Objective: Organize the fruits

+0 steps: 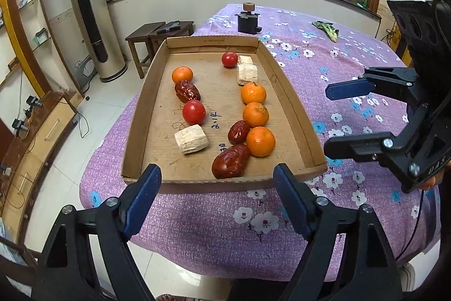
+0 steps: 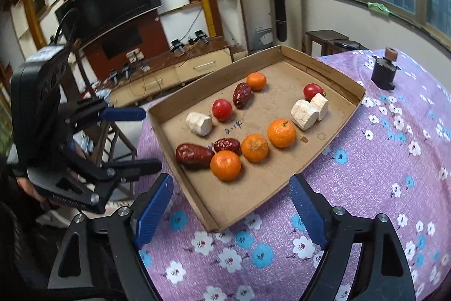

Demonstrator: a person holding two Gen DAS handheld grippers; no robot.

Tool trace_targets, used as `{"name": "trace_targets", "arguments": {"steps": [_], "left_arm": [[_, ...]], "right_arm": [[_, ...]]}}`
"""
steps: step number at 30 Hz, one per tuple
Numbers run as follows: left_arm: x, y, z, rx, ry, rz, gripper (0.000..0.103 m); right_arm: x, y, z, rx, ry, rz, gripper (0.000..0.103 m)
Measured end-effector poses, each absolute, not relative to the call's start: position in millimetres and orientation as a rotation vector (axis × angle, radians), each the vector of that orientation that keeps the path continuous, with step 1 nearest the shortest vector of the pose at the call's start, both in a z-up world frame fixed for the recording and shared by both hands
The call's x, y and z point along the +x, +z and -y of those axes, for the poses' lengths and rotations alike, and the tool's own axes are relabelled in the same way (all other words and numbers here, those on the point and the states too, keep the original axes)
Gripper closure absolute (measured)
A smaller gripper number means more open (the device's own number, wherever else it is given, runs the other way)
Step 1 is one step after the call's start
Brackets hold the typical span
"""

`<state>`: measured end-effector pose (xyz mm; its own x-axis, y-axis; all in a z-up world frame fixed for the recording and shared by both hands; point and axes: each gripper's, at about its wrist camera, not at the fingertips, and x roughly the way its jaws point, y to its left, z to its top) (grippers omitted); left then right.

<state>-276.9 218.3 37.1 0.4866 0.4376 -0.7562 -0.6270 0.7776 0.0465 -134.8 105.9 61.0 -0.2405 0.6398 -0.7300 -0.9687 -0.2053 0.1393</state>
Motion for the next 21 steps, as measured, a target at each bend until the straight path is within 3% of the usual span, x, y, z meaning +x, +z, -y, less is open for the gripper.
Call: {"name": "trace_targets", "arguments": {"steps": [21], "left_arm": [[-285.2, 37.3, -212.8, -0.27, 0.673, -0.832, 0.02]], "right_arm": [[-164.9, 49.4, -90.6, -0.805, 1.775, -0.565, 0.016]]}}
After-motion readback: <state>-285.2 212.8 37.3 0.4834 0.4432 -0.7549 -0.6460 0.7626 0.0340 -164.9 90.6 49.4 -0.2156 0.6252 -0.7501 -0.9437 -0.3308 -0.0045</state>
